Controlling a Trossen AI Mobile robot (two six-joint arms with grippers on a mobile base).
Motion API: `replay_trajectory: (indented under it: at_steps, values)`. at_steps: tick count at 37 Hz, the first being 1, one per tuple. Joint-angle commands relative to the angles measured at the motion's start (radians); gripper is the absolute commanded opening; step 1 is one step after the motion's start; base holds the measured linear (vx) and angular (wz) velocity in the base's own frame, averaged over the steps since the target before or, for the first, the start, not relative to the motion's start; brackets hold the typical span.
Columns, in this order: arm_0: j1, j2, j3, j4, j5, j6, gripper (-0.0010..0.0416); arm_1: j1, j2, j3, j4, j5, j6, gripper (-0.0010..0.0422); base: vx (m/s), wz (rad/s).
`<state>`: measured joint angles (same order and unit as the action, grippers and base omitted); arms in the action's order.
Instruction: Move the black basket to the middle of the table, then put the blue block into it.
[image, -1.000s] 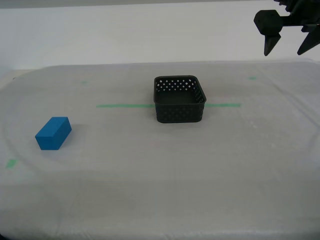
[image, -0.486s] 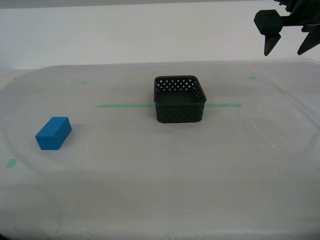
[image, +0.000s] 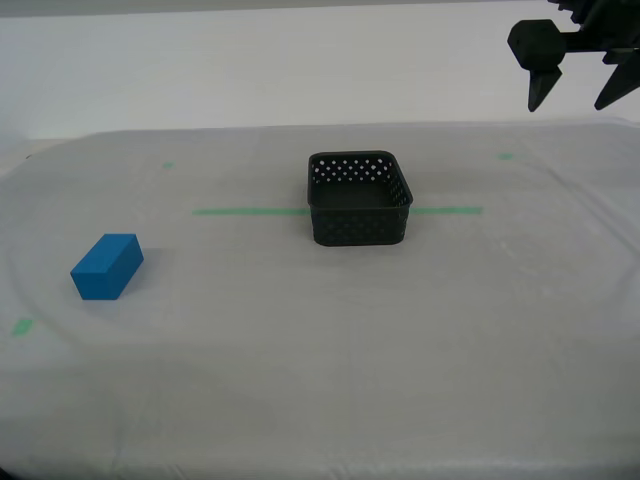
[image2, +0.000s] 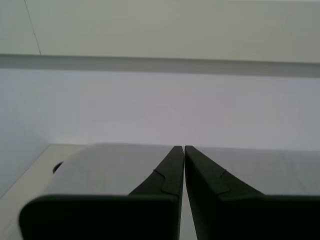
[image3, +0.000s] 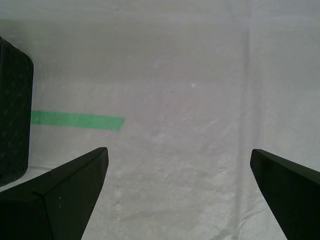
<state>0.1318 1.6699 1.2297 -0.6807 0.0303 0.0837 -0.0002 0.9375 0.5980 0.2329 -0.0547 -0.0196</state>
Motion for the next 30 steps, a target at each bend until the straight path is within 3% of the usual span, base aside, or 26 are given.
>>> replay_trajectory:
  at_steps: [1, 12, 30]
  values:
    - [0.000, 0.000, 0.000, 0.000, -0.002, 0.001, 0.0399, -0.001, -0.010, 0.047, -0.149, 0.002, -0.008, 0.0000, 0.000, 0.000]
    - [0.000, 0.000, 0.000, 0.001, -0.002, 0.001, 0.0398, -0.002, -0.006, 0.220, -0.608, 0.003, -0.025, 0.0000, 0.000, 0.000]
    - [0.000, 0.000, 0.000, 0.001, -0.002, 0.001, 0.0398, -0.002, -0.006, 0.346, -0.975, 0.023, -0.076, 0.0000, 0.000, 0.000]
